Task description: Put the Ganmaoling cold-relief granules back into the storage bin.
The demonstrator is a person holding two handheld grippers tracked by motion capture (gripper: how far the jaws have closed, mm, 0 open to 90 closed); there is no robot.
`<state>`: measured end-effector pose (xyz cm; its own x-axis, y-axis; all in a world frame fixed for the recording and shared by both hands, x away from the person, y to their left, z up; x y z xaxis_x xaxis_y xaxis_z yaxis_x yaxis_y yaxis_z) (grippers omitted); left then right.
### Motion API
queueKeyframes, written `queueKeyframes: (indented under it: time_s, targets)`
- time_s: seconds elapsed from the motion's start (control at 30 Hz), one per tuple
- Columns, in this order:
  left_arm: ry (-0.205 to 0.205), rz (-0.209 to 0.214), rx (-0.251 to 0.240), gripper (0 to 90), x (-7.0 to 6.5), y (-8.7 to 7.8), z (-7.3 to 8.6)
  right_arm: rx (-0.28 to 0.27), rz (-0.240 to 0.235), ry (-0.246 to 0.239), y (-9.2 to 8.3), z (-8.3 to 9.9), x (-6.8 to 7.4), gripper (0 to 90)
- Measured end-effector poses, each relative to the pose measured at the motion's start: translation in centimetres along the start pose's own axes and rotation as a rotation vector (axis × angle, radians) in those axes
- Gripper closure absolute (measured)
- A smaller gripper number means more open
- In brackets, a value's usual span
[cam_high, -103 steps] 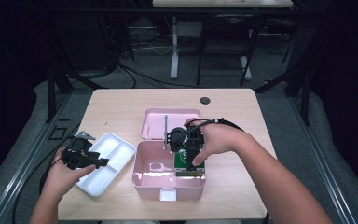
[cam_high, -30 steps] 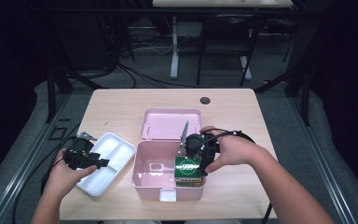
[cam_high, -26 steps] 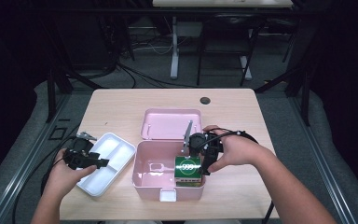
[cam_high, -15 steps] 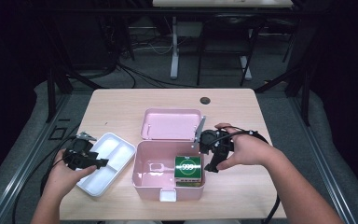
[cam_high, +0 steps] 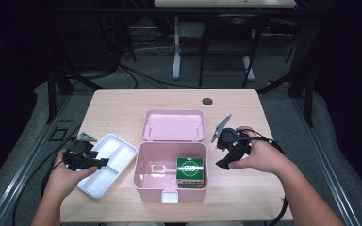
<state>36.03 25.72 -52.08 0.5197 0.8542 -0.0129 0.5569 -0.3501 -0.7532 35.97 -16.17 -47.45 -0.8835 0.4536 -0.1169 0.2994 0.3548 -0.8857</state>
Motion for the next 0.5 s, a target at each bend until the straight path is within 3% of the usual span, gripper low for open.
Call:
queueKeyframes:
  time_s: [0.23, 0.33, 0.37, 0.4, 0.43, 0.5]
  targets:
    - [-0.011, 0.018, -0.023, 48.9, 0.2, 0.0, 0.0, -0.074, 0.05, 0.138, 0.2, 1.8, -0.5, 32.4]
    - [-0.034, 0.011, -0.017, 48.5, 0.5, 0.1, 0.1, -0.098, 0.111, 0.179, 0.3, 2.2, -0.7, 33.7]
    - [-0.039, -0.002, -0.003, 47.9, 0.7, 0.1, 0.3, -0.126, 0.114, 0.214, 0.4, 2.4, -0.5, 34.0]
    - [-0.039, -0.002, -0.003, 48.0, 0.7, 0.1, 0.3, -0.126, 0.114, 0.214, 0.4, 2.4, -0.5, 34.0]
    - [-0.039, -0.008, 0.003, 48.4, 0.8, 0.1, 0.4, -0.158, 0.118, 0.249, 0.5, 2.5, -0.5, 34.2]
    - [-0.051, 0.002, 0.005, 50.7, 0.8, 0.0, 0.4, -0.204, 0.112, 0.271, 0.4, 2.5, -0.4, 35.1]
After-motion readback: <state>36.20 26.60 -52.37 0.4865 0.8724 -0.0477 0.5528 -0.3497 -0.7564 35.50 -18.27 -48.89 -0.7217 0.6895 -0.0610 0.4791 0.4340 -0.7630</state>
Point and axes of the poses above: each handheld gripper's, and its own axes: y roughly forward along the jaws, z roughly out of its underside, x roughly to its left, the point moved 6 cm from there along y, roughly forward along the jaws, and after that the axes turned 8 degrees about -x, right-handed, at the moved point
